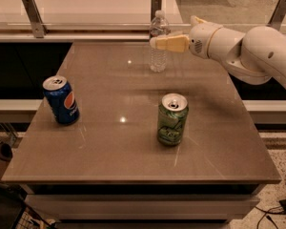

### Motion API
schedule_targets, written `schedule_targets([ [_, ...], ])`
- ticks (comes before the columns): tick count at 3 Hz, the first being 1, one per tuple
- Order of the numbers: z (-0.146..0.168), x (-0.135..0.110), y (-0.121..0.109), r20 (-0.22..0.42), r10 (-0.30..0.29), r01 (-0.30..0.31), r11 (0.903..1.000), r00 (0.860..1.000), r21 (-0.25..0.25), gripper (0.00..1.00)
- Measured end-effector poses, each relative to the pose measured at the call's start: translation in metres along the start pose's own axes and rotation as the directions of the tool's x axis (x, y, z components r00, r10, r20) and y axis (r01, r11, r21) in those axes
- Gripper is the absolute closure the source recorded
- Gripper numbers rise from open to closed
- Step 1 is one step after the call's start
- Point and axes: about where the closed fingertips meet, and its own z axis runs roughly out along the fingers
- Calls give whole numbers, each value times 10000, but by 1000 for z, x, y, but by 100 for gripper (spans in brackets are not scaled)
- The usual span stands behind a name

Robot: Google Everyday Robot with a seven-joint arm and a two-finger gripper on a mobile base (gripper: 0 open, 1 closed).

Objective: Knock water bottle over

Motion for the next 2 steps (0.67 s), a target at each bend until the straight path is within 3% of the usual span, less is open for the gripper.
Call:
schedule_targets([
  [2,18,9,13,-75,300,-305,9967,9995,-747,0],
])
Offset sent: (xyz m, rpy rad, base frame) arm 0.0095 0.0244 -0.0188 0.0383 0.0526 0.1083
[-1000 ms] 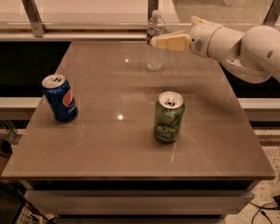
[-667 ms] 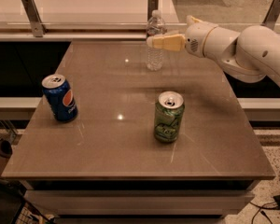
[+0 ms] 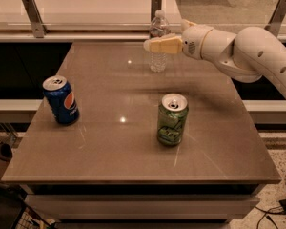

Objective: Knock water bottle over

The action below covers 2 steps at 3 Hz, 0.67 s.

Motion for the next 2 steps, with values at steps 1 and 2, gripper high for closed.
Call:
schedule_targets([
  [1,8,6,1,86,246,-244,9994,9997,-239,0],
  [2,13,9,1,178,398,-391,9986,9991,-352,0],
])
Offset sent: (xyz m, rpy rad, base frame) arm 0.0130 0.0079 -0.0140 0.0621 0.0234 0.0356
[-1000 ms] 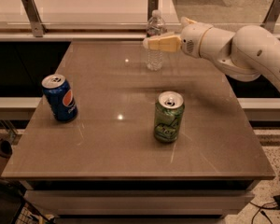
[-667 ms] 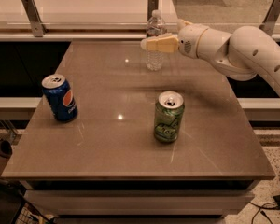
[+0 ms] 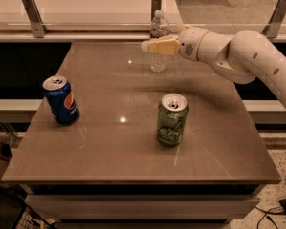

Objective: Knock water bottle over

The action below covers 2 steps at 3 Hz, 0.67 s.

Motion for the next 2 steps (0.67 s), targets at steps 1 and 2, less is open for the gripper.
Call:
schedule_targets([
  [1,8,-3,-1,129,-16,18,9999,9999,-117,0],
  [2,9,-4,1,132,-14,16,9999,9999,-153,17],
])
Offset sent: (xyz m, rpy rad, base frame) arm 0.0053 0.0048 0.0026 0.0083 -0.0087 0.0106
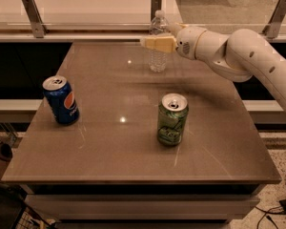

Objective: Knock water bottle over

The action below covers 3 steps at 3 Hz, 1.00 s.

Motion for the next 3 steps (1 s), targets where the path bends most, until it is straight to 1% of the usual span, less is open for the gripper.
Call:
schedule_targets([
  [3,6,0,6,7,7,-7,9999,10000,-128,88],
])
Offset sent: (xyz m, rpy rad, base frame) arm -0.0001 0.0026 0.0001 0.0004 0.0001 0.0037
